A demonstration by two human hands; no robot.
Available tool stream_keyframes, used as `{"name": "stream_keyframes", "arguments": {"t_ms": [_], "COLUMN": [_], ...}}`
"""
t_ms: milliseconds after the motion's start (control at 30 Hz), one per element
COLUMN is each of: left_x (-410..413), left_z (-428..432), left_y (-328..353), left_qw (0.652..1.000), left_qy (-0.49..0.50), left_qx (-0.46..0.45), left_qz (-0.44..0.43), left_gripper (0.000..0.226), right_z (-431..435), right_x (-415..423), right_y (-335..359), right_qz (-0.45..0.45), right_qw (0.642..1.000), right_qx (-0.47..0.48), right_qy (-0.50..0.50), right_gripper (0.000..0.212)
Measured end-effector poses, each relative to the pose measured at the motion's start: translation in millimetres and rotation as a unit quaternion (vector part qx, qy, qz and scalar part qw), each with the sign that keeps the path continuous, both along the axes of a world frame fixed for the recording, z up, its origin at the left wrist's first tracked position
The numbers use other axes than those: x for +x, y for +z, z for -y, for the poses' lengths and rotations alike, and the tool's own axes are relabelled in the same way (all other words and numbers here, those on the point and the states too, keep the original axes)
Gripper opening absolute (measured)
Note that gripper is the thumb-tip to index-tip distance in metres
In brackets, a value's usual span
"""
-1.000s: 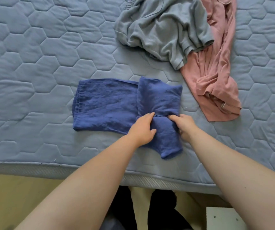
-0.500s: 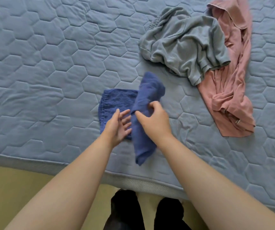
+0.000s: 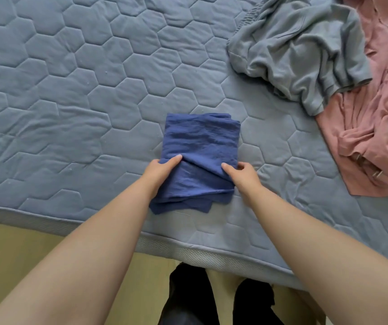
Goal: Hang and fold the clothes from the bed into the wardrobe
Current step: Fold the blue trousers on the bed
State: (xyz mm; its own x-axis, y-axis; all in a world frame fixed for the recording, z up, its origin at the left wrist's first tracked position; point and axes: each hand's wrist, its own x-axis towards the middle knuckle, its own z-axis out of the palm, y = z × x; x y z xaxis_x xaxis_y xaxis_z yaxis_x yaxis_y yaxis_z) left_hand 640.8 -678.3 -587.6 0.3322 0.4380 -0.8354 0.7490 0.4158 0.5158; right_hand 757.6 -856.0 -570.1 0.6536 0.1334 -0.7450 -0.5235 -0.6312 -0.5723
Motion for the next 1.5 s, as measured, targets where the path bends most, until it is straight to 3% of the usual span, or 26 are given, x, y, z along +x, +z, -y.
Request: {"name": "stream_keyframes", "arguments": {"t_ms": [167,233,333,400,500,600,667,767,867,1100,1233,1300,1367,1433,1500], "left_x": [-2,-6,-11,-15,-11,8,25,50,69,131,168,173,165,146,122], "left_z": [4,17,45,61,68,63,57,50,45,19,16,22,36,54,72], "left_y": [7,12,14,13,11,4,2,-1,3,85,152,174,180,168,140], "left_qw": [0.983,0.970,0.957,0.954,0.961,0.992,0.996,0.993,0.996,0.978,0.933,0.895,0.850,0.774,0.685], "left_qy": [0.004,0.000,-0.043,-0.120,-0.212,-0.095,-0.029,0.016,0.034,0.058,0.003,-0.050,-0.124,-0.221,-0.353], "left_qx": [-0.177,-0.226,-0.263,-0.262,-0.171,-0.037,-0.028,-0.075,-0.051,0.066,0.195,0.264,0.350,0.470,0.524], "left_qz": [0.040,0.094,0.114,0.084,0.057,0.071,0.085,0.089,0.068,0.190,0.303,0.355,0.373,0.363,0.361], "left_gripper": [0.024,0.021,0.038,0.031,0.020,0.031,0.030,0.031,0.029,0.023,0.011,0.009,0.007,0.014,0.007], "right_z": [-13,-4,30,56,76,67,54,36,19,-7,-2,15,38,65,93], "right_x": [7,17,24,22,26,45,58,73,80,135,163,168,165,150,128], "right_y": [11,19,25,21,19,14,11,2,3,92,164,185,190,176,142], "right_qz": [-0.125,-0.110,-0.017,-0.021,-0.072,0.020,0.043,-0.052,-0.093,0.060,0.181,0.247,0.290,0.324,0.357], "right_qw": [0.969,0.958,0.992,0.997,0.986,0.993,0.996,0.998,0.994,0.980,0.957,0.941,0.928,0.921,0.906], "right_qx": [0.142,0.169,0.054,-0.072,-0.121,-0.066,-0.025,0.041,0.055,0.180,0.227,0.232,0.223,0.171,0.076], "right_qy": [-0.158,-0.205,-0.113,-0.001,0.084,0.100,0.072,0.014,-0.029,-0.057,-0.011,0.020,0.069,0.130,0.214], "right_gripper": [0.025,0.020,0.019,0.021,0.011,0.016,0.017,0.022,0.036,0.015,0.002,0.019,0.021,0.009,0.003]}}
